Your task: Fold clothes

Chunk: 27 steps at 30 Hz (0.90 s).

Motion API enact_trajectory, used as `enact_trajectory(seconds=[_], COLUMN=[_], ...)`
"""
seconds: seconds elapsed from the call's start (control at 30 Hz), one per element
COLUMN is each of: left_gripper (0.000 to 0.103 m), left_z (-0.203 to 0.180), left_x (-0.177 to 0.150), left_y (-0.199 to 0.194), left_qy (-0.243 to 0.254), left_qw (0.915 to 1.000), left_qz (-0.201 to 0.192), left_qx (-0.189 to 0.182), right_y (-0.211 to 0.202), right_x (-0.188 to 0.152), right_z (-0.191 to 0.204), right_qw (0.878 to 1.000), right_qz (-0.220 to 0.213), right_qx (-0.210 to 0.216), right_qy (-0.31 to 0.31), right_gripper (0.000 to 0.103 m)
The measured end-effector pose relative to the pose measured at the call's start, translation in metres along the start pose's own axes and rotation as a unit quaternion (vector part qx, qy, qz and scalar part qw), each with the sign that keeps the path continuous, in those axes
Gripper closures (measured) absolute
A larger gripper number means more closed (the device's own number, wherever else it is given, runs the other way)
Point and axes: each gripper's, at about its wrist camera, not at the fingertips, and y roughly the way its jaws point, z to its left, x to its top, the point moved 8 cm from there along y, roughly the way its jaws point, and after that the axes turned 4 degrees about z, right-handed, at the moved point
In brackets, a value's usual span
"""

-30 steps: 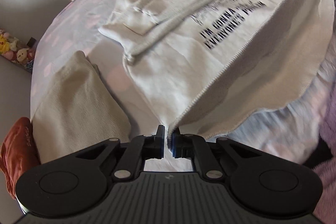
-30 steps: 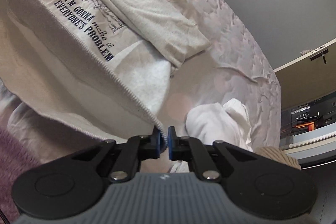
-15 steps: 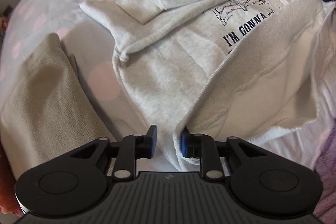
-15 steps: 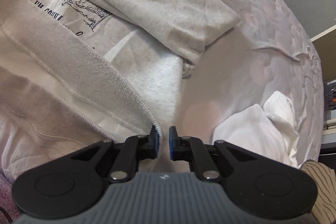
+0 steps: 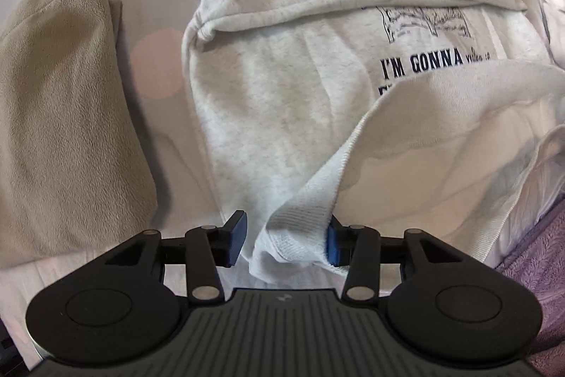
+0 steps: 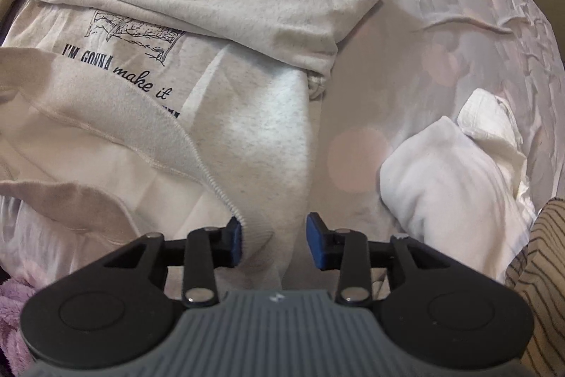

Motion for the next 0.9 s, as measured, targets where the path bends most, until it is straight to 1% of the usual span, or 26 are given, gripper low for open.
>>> enact_trajectory(seconds=[0.13,0.17,0.23,0.43,0.53,0.63,0.67,0.7,0.73,0.8,0.9], left_gripper=[0.061,0.067,0.076,0.077,0.077,0.077,0.082,0.086,0.093,0.095,0.097], left_z=[-0.008,-0.010,-0.013,-0.015,-0.014,-0.012,-0.011,-0.010,-0.010,-0.009,-0.006], left_x=[-0.011,-0.014,-0.021,-0.044,-0.057,-0.066,-0.068,-0.069,-0.070,-0.073,-0.079], left_y=[0.004,0.006,0.010,0.020,0.028,0.035,0.036,0.036,0.035,0.030,0.013], left_qy=[-0.011,-0.010,-0.004,-0.004,-0.015,-0.032,-0.037,-0.041,-0.044,-0.046,-0.040], left_qw=[0.9997,0.9997,0.9995,0.9990,0.9985,0.9981,0.9982,0.9980,0.9976,0.9973,0.9971], left_qz=[0.019,0.022,0.031,0.045,0.048,0.039,0.029,0.019,0.009,-0.012,-0.043], left_qx=[-0.010,-0.009,-0.008,-0.010,-0.021,-0.036,-0.038,-0.044,-0.053,-0.055,-0.048], right_y=[0.003,0.004,0.006,0.008,0.011,0.014,0.015,0.016,0.016,0.015,0.003], right_x=[-0.011,-0.015,-0.023,-0.053,-0.069,-0.085,-0.091,-0.096,-0.101,-0.109,-0.116], right_z=[0.002,0.002,0.005,0.012,0.014,0.017,0.018,0.020,0.021,0.025,0.029], right_qw=[1.000,0.999,0.999,0.998,0.997,0.996,0.996,0.995,0.995,0.994,0.996], right_qz=[0.021,0.025,0.038,0.063,0.070,0.075,0.076,0.075,0.073,0.064,0.037], right_qx=[0.000,0.003,0.009,0.009,0.018,0.037,0.045,0.051,0.057,0.072,0.060], right_qy=[0.019,0.022,0.024,0.010,0.012,0.025,0.031,0.037,0.042,0.055,0.053], right_gripper=[0.063,0.063,0.064,0.065,0.065,0.066,0.066,0.068,0.080,0.096,0.098])
